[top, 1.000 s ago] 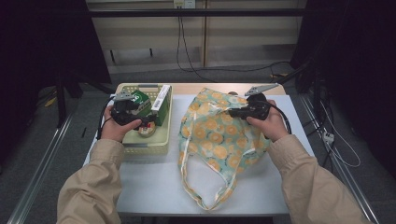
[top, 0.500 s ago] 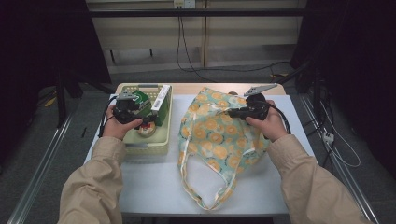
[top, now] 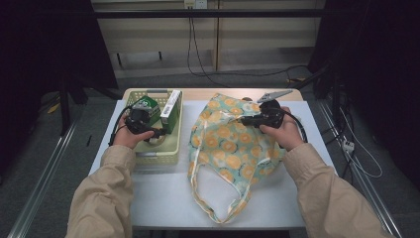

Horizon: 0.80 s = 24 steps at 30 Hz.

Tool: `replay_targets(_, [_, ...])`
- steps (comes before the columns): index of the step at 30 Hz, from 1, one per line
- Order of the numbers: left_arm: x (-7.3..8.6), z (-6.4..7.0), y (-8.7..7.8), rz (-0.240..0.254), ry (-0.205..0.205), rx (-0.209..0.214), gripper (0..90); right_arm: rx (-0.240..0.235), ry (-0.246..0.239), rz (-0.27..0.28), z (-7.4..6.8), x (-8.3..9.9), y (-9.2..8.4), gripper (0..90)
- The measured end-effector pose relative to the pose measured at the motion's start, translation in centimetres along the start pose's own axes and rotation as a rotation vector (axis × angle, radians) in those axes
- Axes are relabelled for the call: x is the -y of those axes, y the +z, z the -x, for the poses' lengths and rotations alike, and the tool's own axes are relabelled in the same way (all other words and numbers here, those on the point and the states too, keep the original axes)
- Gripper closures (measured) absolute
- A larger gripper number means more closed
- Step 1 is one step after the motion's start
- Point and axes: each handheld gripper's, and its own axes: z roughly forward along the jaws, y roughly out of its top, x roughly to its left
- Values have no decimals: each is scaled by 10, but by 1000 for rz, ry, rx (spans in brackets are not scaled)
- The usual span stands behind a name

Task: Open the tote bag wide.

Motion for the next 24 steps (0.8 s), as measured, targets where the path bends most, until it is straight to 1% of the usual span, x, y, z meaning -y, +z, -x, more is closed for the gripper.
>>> replay_targets(1, [1,0,1,-8,0,9,82,0,-1,-1,0,0,0,885])
replay_targets(2, [2,0,3,-17,1,0,82,0,-1,-1,0,0,0,885])
replay_targets(4, [3,-1,5,-35,-2,0,82,0,-1,-2,0,1,0,885])
replay_targets(5, [4,-2,6,-37,-4,-5,82,-1,-1,-4,0,1,0,885])
replay_targets(7, [6,-3,8,-57,-6,-21,86,-1,0,-6,0,1,0,885])
replay_targets(8, [7,-3,9,-63,-16,-19,108,-1,0,-6,0,1,0,885])
replay_targets(9, [7,-4,10,-76,-15,-19,115,-1,-2,-6,0,1,0,885])
replay_targets(10, [8,-4,11,-85,-5,-23,117,-1,-2,-6,0,1,1,885])
replay_targets(11, [8,-3,12,-88,-9,-22,121,-2,-2,-7,-1,1,1,885])
replay_targets(13, [9,-3,13,-100,3,-27,125,-3,-1,-6,-1,1,2,885])
replay_targets(16, [11,-3,16,-137,7,-28,126,-2,0,-4,-1,1,2,885])
replay_targets(17, [11,-4,16,-151,11,-38,131,-2,0,-5,-1,1,1,885])
replay_targets(18, [12,-4,18,-163,5,-34,130,-3,-2,-4,-1,2,1,885])
replay_targets(20, [12,-3,19,-178,16,-39,131,-3,-4,-6,-1,2,1,885])
replay_targets(24, [12,-3,21,-191,22,-47,159,-2,0,-6,-1,3,1,885])
